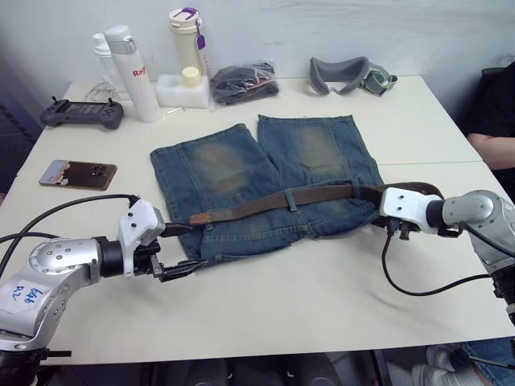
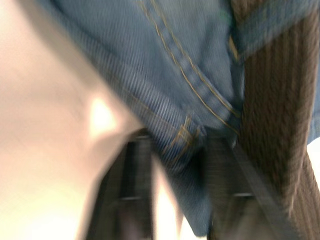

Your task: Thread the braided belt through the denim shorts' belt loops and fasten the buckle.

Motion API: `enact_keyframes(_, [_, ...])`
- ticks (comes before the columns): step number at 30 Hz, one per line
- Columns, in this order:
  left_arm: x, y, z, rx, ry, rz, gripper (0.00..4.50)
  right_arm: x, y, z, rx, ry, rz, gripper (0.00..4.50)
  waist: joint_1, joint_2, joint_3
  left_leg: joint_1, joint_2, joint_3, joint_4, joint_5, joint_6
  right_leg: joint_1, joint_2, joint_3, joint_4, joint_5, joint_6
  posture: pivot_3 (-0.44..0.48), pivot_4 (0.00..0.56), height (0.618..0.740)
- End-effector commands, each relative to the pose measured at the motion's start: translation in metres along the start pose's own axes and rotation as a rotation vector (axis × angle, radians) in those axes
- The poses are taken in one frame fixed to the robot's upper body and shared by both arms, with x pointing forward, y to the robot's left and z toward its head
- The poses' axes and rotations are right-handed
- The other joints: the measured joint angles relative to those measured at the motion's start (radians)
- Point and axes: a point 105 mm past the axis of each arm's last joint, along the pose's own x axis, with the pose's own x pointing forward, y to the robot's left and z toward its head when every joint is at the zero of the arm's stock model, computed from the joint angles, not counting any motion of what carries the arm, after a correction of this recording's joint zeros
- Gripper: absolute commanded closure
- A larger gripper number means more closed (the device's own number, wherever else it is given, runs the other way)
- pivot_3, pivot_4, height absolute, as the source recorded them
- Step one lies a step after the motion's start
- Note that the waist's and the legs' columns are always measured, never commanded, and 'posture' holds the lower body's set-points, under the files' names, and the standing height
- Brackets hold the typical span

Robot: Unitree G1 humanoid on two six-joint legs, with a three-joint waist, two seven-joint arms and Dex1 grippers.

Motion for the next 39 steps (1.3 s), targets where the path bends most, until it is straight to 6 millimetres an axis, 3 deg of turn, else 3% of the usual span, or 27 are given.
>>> enact_keyframes(1, [0.002, -0.001, 0.008, 0.052, -0.023, 0.009, 0.0, -0.021, -0.027, -0.026, -0.026, 0.098, -0.103, 4.42, 0.001, 0.0, 0.0, 0.0, 0.0, 0.0, 0.0, 0.0, 0.0, 0.0, 0.0, 0.0, 0.0, 0.0, 0.0, 0.0, 0.15, 0.735])
enact_keyframes(6, [0.012, -0.003, 0.007, 0.048, -0.041, -0.008, 0.0, -0.032, -0.051, -0.055, -0.084, 0.22, -0.215, 4.42, -0.002, 0.002, 0.001, 0.0, -0.001, 0.001, -0.001, 0.002, -0.004, -0.001, -0.001, 0.0, -0.001, 0.0, -0.001, 0.0, 0.15, 0.735])
enact_keyframes(10, [0.022, -0.001, 0.011, 0.05, -0.074, -0.02, 0.0, -0.025, -0.068, -0.047, -0.051, 0.167, -0.322, 4.42, -0.005, 0.002, 0.001, -0.001, 0.0, 0.002, -0.001, 0.002, -0.005, -0.002, 0.001, 0.0, 0.0, -0.001, -0.001, 0.0, 0.15, 0.735])
enact_keyframes(14, [0.03, 0.001, 0.016, 0.052, -0.098, -0.032, 0.0, -0.027, -0.077, -0.041, -0.03, 0.144, -0.362, 2.76, -0.011, 0.002, 0.001, 0.0, 0.0, 0.003, 0.0, 0.002, -0.006, -0.001, 0.003, -0.001, 0.002, -0.001, -0.001, 0.0, 0.15, 0.735])
enact_keyframes(19, [0.034, 0.003, 0.02, 0.045, -0.119, -0.053, 0.0, -0.065, -0.092, -0.034, 0.011, 0.099, -0.366, 0.22, -0.012, 0.004, 0.002, 0.0, 0.001, 0.006, 0.0, 0.002, -0.005, -0.003, 0.004, -0.002, 0.003, 0.0, 0.0, 0.0, 0.15, 0.735])
enact_keyframes(20, [0.035, 0.002, 0.02, 0.045, -0.119, -0.06, 0.0, -0.075, -0.095, -0.028, 0.052, 0.064, -0.362, 0.05, -0.012, 0.004, 0.003, 0.0, 0.001, 0.006, 0.0, 0.002, -0.005, -0.003, 0.004, -0.002, 0.003, 0.0, 0.0, 0.0, 0.15, 0.735])
enact_keyframes(21, [0.036, 0.002, 0.02, 0.045, -0.121, -0.069, 0.0, -0.082, -0.097, -0.006, 0.185, -0.06, -0.336, 0.05, -0.012, 0.004, 0.003, 0.0, 0.001, 0.007, 0.0, 0.002, -0.005, -0.003, 0.004, -0.002, 0.003, 0.0, 0.0, 0.0, 0.15, 0.735])
enact_keyframes(24, [0.037, 0.002, 0.023, 0.039, -0.132, -0.085, 0.0, -0.095, -0.081, 0.065, 0.444, -0.41, -0.166, 0.05, -0.013, 0.004, 0.003, 0.001, 0.003, 0.006, 0.001, 0.001, -0.005, -0.002, 0.005, -0.001, 0.004, 0.0, 0.001, 0.0, 0.15, 0.735])
enact_keyframes(25, [0.038, 0.003, 0.025, 0.037, -0.138, -0.086, 0.0, -0.096, -0.067, 0.087, 0.494, -0.49, -0.09, 0.05, -0.014, 0.004, 0.003, 0.001, 0.004, 0.006, 0.001, 0.0, -0.004, -0.002, 0.005, 0.0, 0.006, 0.0, 0.0, 0.0, 0.15, 0.735])
enact_keyframes(29, [0.039, 0.003, 0.028, 0.03, -0.141, -0.099, 0.0, -0.085, -0.006, 0.141, 0.685, -0.658, 0.202, 0.05, -0.001, 0.002, 0.001, 0.002, 0.009, 0.0, 0.002, -0.002, -0.006, -0.002, 0.009, -0.002, 0.01, -0.003, -0.005, 0.0, 0.15, 0.735])
enact_keyframes(33, [0.038, 0.001, 0.026, 0.032, -0.123, -0.102, 0.0, -0.051, 0.055, 0.142, 0.563, -0.516, 0.283, 0.05, 0.016, 0.001, 0.001, 0.001, 0.01, -0.002, 0.001, -0.002, -0.008, -0.003, 0.009, -0.004, 0.012, -0.005, -0.008, 0.0, 0.15, 0.735])
enact_keyframes(39, [0.036, 0.001, 0.018, 0.042, -0.084, -0.092, 0.0, -0.019, 0.072, 0.121, 0.069, -0.343, 0.177, 0.05, 0.007, 0.001, 0.001, 0.001, 0.004, 0.001, 0.002, -0.002, -0.004, -0.003, 0.004, -0.002, 0.011, -0.005, -0.008, 0.0, 0.15, 0.735])
